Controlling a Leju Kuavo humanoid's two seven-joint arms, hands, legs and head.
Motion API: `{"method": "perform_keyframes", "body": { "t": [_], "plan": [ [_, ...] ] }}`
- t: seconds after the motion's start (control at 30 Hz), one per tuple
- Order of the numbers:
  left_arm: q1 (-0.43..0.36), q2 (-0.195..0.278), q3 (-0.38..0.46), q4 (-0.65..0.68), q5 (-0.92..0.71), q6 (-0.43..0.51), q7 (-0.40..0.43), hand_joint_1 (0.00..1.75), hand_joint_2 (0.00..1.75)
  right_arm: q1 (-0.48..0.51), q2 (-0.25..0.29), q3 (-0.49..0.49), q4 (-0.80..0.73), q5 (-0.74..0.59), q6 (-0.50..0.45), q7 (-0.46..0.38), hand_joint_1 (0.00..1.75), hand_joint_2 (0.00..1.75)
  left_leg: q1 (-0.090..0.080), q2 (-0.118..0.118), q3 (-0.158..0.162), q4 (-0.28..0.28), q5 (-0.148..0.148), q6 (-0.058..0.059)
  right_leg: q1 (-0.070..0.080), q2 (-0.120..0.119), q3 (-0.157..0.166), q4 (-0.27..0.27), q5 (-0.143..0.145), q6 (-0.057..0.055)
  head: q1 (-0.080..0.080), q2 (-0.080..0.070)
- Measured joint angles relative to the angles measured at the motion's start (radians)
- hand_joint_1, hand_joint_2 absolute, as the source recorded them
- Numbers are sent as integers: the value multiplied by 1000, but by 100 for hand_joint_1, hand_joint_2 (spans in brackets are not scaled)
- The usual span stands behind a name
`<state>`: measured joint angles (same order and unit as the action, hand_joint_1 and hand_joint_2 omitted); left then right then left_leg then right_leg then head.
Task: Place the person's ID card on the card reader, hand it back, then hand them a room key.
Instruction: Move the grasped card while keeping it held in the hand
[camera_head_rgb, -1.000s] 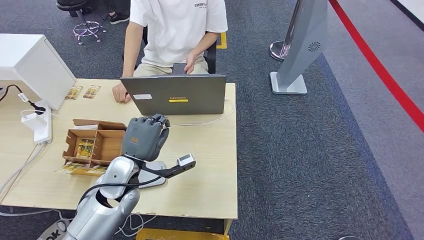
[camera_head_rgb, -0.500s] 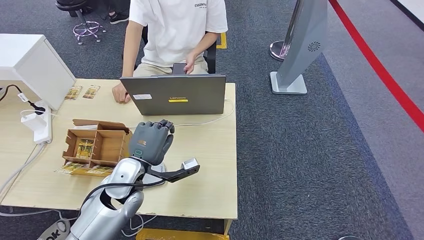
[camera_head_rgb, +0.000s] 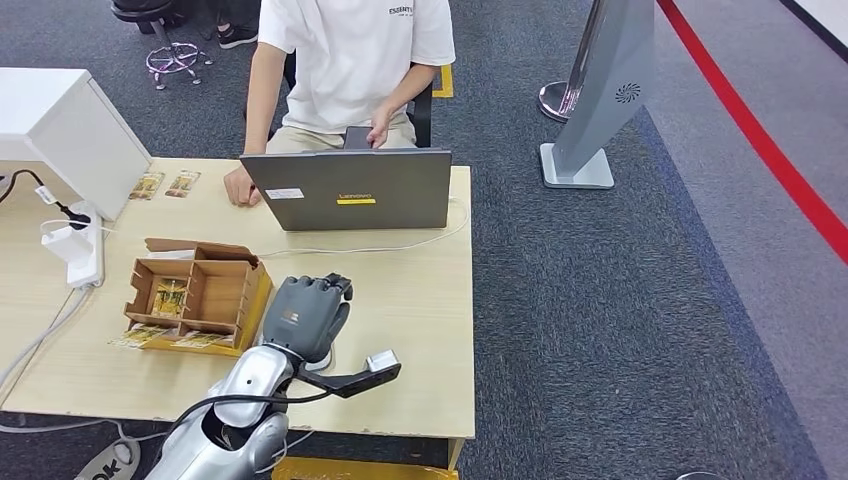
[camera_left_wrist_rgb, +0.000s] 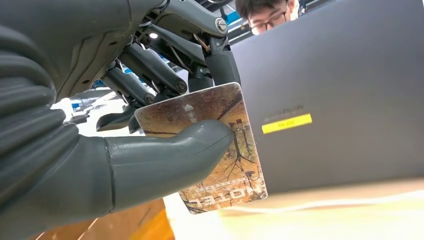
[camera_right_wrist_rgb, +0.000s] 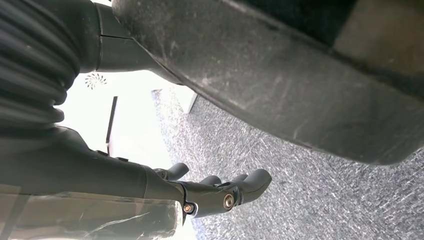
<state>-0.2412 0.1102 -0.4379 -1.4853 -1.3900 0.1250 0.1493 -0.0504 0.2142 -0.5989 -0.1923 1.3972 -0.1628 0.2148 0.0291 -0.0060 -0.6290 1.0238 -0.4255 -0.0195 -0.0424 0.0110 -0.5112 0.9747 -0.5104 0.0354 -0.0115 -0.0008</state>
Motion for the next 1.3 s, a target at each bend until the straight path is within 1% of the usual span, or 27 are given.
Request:
{"method": "perform_keyframes", "body": {
  "t": [0.17, 0.37, 1.3],
  "plan": [
    [60, 29, 0, -34, -2, 9, 6, 175, 175, 0, 1, -4, 0, -5, -3, 3, 0, 175, 0, 0, 0, 0, 0, 0, 0, 0, -1, 0, 0, 0, 0, 0],
    [93, 45, 4, -49, -3, 12, 10, 175, 175, 0, 2, -5, 0, -5, -3, 5, 0, 175, 0, 0, 0, 0, 0, 0, 0, -1, -1, 0, 0, 0, 0, 0],
    [116, 44, 47, -30, -29, 13, 21, 175, 175, 0, 5, -14, 0, -4, -13, 22, 0, 175, 0, 0, 0, 0, 0, 0, 0, -1, -1, 0, 0, 0, 0, 0]
  ]
}}
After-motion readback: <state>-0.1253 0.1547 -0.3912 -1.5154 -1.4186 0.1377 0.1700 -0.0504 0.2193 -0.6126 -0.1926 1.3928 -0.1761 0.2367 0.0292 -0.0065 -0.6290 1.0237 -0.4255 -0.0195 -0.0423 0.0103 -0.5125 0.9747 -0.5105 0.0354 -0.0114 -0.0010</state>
